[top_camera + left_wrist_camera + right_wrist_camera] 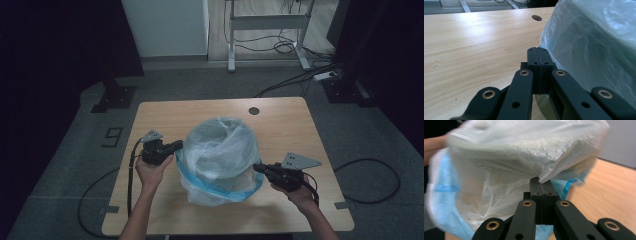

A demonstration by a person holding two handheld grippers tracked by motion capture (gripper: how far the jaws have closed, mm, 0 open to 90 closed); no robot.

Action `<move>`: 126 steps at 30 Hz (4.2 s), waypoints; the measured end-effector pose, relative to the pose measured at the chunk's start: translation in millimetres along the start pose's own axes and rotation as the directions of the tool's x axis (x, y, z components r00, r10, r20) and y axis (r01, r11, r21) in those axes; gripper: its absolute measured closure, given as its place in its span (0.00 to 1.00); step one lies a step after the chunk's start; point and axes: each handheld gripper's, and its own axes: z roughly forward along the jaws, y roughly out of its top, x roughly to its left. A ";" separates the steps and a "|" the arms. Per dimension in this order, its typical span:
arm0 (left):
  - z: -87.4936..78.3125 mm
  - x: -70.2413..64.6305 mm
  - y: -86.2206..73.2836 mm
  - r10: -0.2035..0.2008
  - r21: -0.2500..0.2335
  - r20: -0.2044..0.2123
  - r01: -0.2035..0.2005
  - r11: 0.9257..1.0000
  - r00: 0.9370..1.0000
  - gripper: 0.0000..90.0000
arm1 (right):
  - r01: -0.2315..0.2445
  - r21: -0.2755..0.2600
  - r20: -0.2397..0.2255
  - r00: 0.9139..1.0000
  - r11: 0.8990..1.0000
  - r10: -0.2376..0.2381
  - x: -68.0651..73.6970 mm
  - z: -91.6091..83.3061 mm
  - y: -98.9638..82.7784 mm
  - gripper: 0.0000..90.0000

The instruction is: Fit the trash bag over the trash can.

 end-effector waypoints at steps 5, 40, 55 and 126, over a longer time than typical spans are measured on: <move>12.2 -3.5 -0.6 0.011 0.036 -0.002 -0.011 0.999 1.000 1.00 | -0.062 0.038 0.065 0.996 0.997 0.060 -9.2 9.5 -18.0 0.99; -19.1 6.6 -15.5 -0.008 -0.049 -0.026 0.007 0.999 1.000 0.33 | -0.180 -0.059 0.147 0.971 0.982 0.187 -10.3 -0.1 -42.8 0.38; -48.4 -1.1 -5.5 0.137 -0.094 0.056 -0.131 0.987 0.989 0.31 | -0.204 -0.101 0.163 0.962 0.974 0.219 -9.2 -29.0 -56.0 0.35; -7.3 -78.3 91.3 0.419 0.192 0.408 -0.524 0.830 0.812 0.51 | -0.292 -0.095 0.197 0.932 0.952 0.305 -13.3 -56.6 -90.3 0.37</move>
